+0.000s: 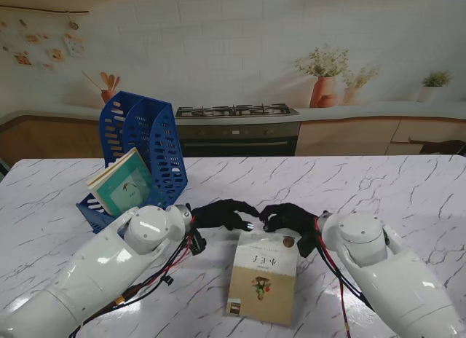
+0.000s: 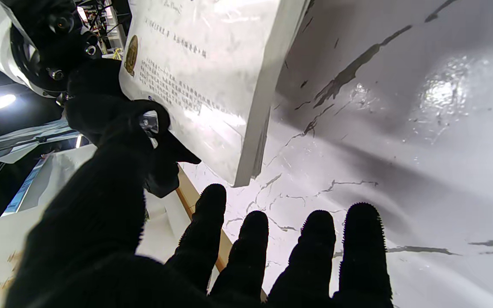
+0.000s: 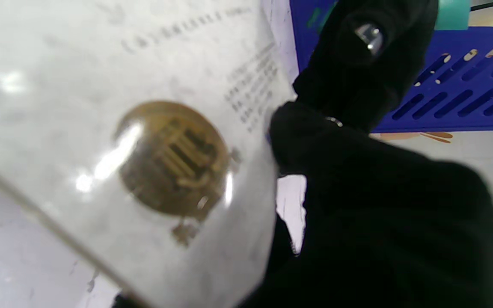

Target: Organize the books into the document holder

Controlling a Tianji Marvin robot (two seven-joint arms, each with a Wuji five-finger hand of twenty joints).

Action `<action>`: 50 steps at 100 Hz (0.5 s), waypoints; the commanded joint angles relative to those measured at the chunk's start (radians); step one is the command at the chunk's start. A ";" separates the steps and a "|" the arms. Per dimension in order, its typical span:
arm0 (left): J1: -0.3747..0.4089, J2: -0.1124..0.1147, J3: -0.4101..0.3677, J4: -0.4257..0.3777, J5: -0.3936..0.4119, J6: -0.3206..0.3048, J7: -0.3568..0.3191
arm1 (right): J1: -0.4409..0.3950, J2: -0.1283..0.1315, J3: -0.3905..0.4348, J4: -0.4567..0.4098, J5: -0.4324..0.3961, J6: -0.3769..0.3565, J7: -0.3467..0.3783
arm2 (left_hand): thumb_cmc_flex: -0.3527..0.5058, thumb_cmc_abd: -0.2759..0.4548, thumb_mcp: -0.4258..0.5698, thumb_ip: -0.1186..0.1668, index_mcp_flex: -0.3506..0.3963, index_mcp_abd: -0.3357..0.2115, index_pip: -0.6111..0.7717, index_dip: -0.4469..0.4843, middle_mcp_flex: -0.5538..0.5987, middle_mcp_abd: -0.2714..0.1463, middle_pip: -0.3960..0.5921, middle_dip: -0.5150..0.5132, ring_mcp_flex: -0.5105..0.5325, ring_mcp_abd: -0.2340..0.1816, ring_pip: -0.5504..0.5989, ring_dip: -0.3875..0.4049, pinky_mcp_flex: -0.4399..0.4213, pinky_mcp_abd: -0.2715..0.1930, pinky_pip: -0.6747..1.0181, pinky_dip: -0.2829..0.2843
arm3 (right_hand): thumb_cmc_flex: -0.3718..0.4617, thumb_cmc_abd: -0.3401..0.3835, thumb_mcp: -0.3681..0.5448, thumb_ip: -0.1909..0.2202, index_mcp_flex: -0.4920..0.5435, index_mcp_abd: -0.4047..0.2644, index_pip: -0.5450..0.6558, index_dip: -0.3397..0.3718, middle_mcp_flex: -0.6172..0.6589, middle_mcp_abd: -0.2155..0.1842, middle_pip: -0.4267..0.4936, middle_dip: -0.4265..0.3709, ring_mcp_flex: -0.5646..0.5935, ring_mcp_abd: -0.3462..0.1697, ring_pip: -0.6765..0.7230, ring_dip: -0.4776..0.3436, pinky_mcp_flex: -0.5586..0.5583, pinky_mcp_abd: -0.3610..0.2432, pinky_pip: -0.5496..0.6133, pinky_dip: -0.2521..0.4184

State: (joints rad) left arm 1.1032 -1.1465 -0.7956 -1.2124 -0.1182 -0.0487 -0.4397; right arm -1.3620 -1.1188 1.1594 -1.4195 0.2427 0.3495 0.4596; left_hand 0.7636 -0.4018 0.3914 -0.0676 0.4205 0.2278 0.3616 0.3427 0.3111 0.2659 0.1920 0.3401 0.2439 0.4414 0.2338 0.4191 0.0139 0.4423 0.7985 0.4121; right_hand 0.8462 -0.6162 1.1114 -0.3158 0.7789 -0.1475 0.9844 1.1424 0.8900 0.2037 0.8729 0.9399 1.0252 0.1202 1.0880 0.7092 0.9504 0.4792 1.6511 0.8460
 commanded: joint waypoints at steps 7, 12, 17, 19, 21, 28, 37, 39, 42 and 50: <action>-0.024 -0.008 0.031 0.017 -0.007 -0.030 -0.022 | 0.004 -0.004 -0.006 -0.004 0.003 -0.017 0.007 | -0.057 -0.041 0.060 0.006 -0.014 0.041 -0.009 0.026 0.002 0.020 0.008 0.015 0.021 -0.016 0.010 0.012 0.030 -0.043 0.018 0.005 | 0.203 0.103 0.139 0.024 0.092 -0.022 0.140 0.045 0.059 -0.150 0.170 0.074 0.156 -0.216 0.234 0.091 0.037 -0.241 0.039 0.019; -0.033 -0.007 0.043 0.025 -0.012 -0.040 -0.038 | 0.007 -0.003 -0.007 0.000 0.003 -0.021 0.010 | -0.059 -0.044 0.069 0.006 -0.013 0.049 0.000 0.033 0.021 0.019 0.021 0.022 0.049 -0.020 0.032 0.025 0.049 -0.051 0.045 0.019 | 0.203 0.105 0.138 0.024 0.092 -0.015 0.139 0.045 0.058 -0.150 0.169 0.074 0.155 -0.216 0.234 0.091 0.034 -0.242 0.038 0.021; -0.038 -0.007 0.052 0.032 -0.021 -0.050 -0.050 | 0.010 -0.002 -0.011 0.003 -0.003 -0.025 0.012 | -0.060 -0.053 0.088 0.003 -0.008 0.062 0.019 0.049 0.057 0.018 0.047 0.038 0.120 -0.030 0.088 0.061 0.107 -0.066 0.129 0.060 | 0.204 0.105 0.137 0.024 0.091 -0.016 0.138 0.045 0.055 -0.150 0.168 0.074 0.153 -0.216 0.233 0.091 0.032 -0.242 0.038 0.022; -0.039 -0.008 0.054 0.033 -0.026 -0.051 -0.053 | 0.012 -0.001 -0.013 0.005 -0.008 -0.028 0.013 | -0.058 -0.059 0.098 0.003 -0.008 0.069 0.035 0.062 0.061 0.016 0.058 0.045 0.130 -0.034 0.105 0.073 0.116 -0.076 0.147 0.071 | 0.204 0.105 0.135 0.024 0.091 -0.015 0.138 0.045 0.055 -0.150 0.168 0.075 0.153 -0.216 0.234 0.092 0.031 -0.243 0.038 0.023; -0.039 -0.008 0.056 0.033 -0.028 -0.052 -0.054 | 0.014 0.000 -0.015 0.007 -0.012 -0.033 0.016 | -0.058 -0.064 0.109 0.001 -0.006 0.071 0.052 0.075 0.071 0.015 0.069 0.051 0.146 -0.040 0.124 0.085 0.131 -0.083 0.169 0.083 | 0.204 0.107 0.134 0.024 0.090 -0.016 0.138 0.045 0.054 -0.151 0.168 0.075 0.152 -0.216 0.234 0.092 0.031 -0.243 0.037 0.024; -0.044 -0.007 0.066 0.036 -0.032 -0.064 -0.064 | 0.019 0.001 -0.020 0.013 -0.021 -0.041 0.017 | -0.059 -0.078 0.140 -0.003 -0.001 0.078 0.113 0.119 0.144 0.013 0.126 0.080 0.255 -0.076 0.218 0.139 0.228 -0.116 0.268 0.129 | 0.206 0.108 0.132 0.024 0.089 -0.017 0.137 0.046 0.053 -0.152 0.167 0.076 0.149 -0.216 0.233 0.093 0.028 -0.244 0.036 0.026; -0.051 -0.004 0.078 0.037 -0.039 -0.071 -0.082 | 0.026 0.000 -0.023 0.020 -0.020 -0.044 0.020 | -0.054 -0.094 0.176 -0.007 0.005 0.078 0.193 0.171 0.199 0.016 0.182 0.108 0.348 -0.115 0.321 0.202 0.333 -0.164 0.377 0.170 | 0.208 0.109 0.127 0.024 0.086 -0.013 0.136 0.046 0.049 -0.150 0.167 0.079 0.144 -0.214 0.235 0.095 0.022 -0.244 0.034 0.031; -0.052 -0.004 0.080 0.038 -0.042 -0.074 -0.088 | 0.028 0.000 -0.024 0.021 -0.021 -0.046 0.019 | -0.053 -0.098 0.185 -0.007 0.001 0.078 0.209 0.181 0.202 0.014 0.188 0.110 0.353 -0.112 0.333 0.211 0.346 -0.171 0.386 0.171 | 0.210 0.110 0.125 0.023 0.086 -0.013 0.136 0.046 0.049 -0.150 0.167 0.079 0.143 -0.214 0.236 0.095 0.020 -0.244 0.033 0.034; -0.054 -0.003 0.082 0.039 -0.047 -0.075 -0.094 | 0.032 0.000 -0.026 0.024 -0.023 -0.049 0.020 | -0.051 -0.105 0.196 -0.009 0.003 0.077 0.236 0.197 0.217 0.016 0.205 0.118 0.372 -0.123 0.368 0.236 0.370 -0.185 0.416 0.178 | 0.210 0.110 0.124 0.023 0.085 -0.014 0.136 0.046 0.047 -0.150 0.167 0.080 0.143 -0.214 0.236 0.096 0.019 -0.244 0.032 0.036; -0.056 -0.003 0.085 0.037 -0.057 -0.077 -0.104 | 0.041 0.000 -0.031 0.033 -0.027 -0.055 0.023 | -0.039 -0.120 0.225 -0.012 0.008 0.069 0.311 0.244 0.254 0.013 0.246 0.140 0.423 -0.162 0.468 0.316 0.456 -0.241 0.505 0.188 | 0.212 0.110 0.122 0.023 0.083 -0.013 0.135 0.047 0.044 -0.149 0.167 0.081 0.140 -0.214 0.236 0.096 0.017 -0.244 0.031 0.039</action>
State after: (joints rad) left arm 1.0497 -1.1455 -0.7149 -1.1724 -0.1635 -0.0988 -0.5244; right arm -1.3301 -1.1131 1.1337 -1.3897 0.2168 0.3029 0.4812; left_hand 0.7246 -0.4751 0.5879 -0.0622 0.4056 0.3341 0.5694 0.5447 0.5296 0.2853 0.3989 0.4607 0.6275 0.3181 0.6302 0.6831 0.4175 0.2714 1.2039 0.5750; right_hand 0.8462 -0.6152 1.1114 -0.3158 0.7817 -0.1515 0.9915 1.1446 0.8900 0.2060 0.8808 0.9428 1.0254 0.1202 1.1326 0.7292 0.9486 0.4792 1.6511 0.8628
